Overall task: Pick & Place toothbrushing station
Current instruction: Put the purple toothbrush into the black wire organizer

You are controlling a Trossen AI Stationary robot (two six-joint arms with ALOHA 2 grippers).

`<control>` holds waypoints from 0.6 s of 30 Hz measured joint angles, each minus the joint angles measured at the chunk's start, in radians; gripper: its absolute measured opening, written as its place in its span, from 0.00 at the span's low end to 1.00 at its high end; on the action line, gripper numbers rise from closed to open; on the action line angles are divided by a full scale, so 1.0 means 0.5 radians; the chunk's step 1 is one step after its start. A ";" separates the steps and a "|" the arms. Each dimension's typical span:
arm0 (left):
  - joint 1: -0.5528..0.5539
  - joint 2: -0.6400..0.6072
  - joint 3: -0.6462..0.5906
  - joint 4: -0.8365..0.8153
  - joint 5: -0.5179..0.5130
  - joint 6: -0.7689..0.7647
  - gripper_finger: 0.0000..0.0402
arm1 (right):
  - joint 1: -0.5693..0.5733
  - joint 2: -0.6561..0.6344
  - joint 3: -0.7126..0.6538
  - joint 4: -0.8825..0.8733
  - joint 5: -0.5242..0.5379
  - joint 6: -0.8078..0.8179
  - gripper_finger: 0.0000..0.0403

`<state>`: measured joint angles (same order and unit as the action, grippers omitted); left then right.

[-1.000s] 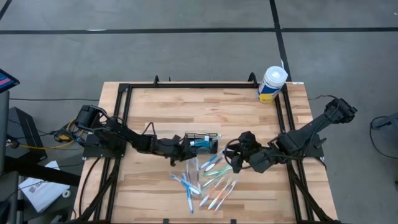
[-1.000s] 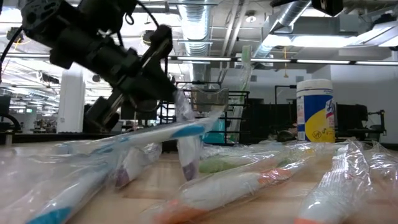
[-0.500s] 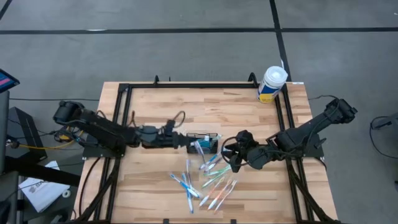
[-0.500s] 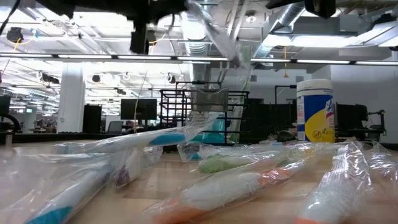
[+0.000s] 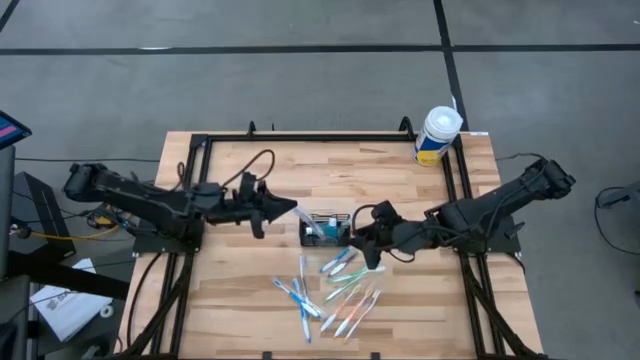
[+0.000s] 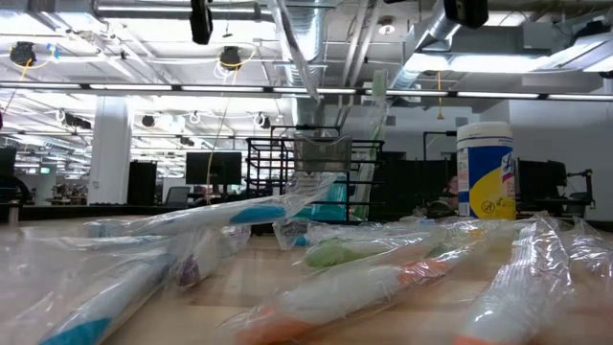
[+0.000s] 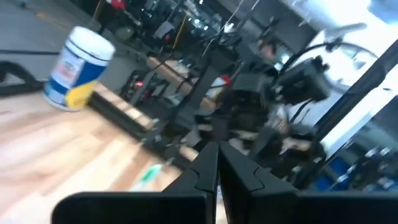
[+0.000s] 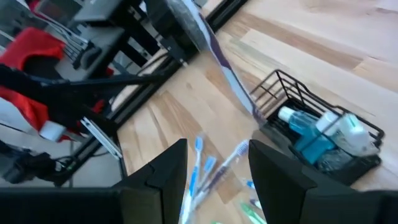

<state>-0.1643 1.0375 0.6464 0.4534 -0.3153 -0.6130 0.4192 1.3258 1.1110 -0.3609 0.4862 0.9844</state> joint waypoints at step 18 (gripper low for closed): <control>0.441 -0.209 -0.004 -0.532 0.357 0.284 0.00 | -0.126 0.000 0.000 0.269 -0.088 0.003 0.40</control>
<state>0.0561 0.9331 0.6447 0.1876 -0.1367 -0.4708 0.3559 1.3258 1.1110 -0.2266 0.4419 0.9859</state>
